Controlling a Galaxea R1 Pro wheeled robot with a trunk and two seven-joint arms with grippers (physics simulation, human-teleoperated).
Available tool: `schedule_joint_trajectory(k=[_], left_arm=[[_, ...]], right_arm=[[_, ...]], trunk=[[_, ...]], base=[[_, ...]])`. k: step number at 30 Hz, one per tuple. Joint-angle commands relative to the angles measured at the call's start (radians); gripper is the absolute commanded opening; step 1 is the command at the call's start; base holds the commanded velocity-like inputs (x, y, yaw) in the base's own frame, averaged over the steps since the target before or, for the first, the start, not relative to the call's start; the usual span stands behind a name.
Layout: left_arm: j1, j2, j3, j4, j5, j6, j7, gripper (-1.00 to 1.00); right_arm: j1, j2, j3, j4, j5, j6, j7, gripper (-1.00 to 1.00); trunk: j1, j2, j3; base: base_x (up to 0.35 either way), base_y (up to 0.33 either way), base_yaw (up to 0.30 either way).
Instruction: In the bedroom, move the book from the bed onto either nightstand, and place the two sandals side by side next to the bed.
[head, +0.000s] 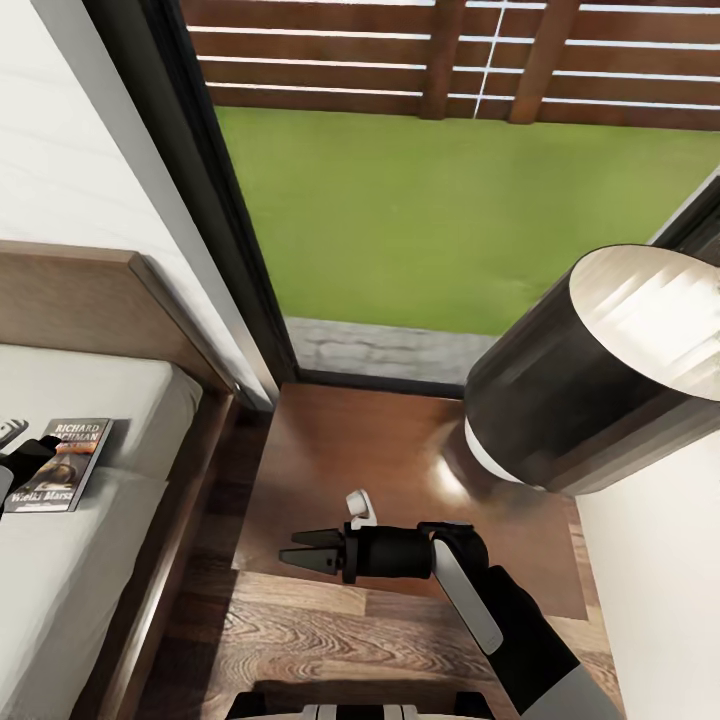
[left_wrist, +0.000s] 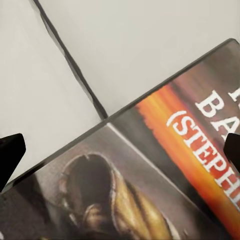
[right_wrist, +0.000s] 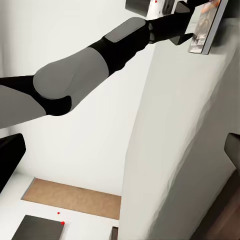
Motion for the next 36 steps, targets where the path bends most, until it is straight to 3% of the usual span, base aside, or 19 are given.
schedule_joint_trajectory(k=[1,27,28,32,36], left_arm=[[0.000,0.000,0.000,0.027,0.009,0.006,0.005,1.00],[0.000,0.000,0.000,0.027,0.009,0.006,0.005,1.00],[0.001,-0.006,-0.003,-0.006,0.006,0.003,0.007,1.00],[0.002,-0.006,-0.003,-0.006,0.006,0.003,0.007,1.00],[0.001,0.009,0.001,-0.026,0.017,0.014,0.007,1.00]], right_arm=[[-0.001,0.000,0.000,0.000,-0.005,0.006,0.000,1.00],[-0.001,0.001,0.000,0.000,-0.005,0.006,-0.001,1.00],[-0.005,0.001,0.006,-0.006,-0.004,0.012,-0.007,1.00],[-0.005,0.001,0.009,-0.011,-0.004,0.013,-0.019,1.00],[-0.005,0.001,0.010,0.000,-0.005,0.012,-0.018,1.00]], trunk=[[0.000,0.000,-0.001],[0.000,0.000,-0.001],[0.000,0.000,0.000],[0.000,0.000,0.000],[0.000,0.000,0.000]], base=[[0.000,0.000,0.000],[-0.042,-0.042,0.000],[0.000,0.000,0.000],[0.000,0.000,0.000],[0.000,0.000,0.000]])
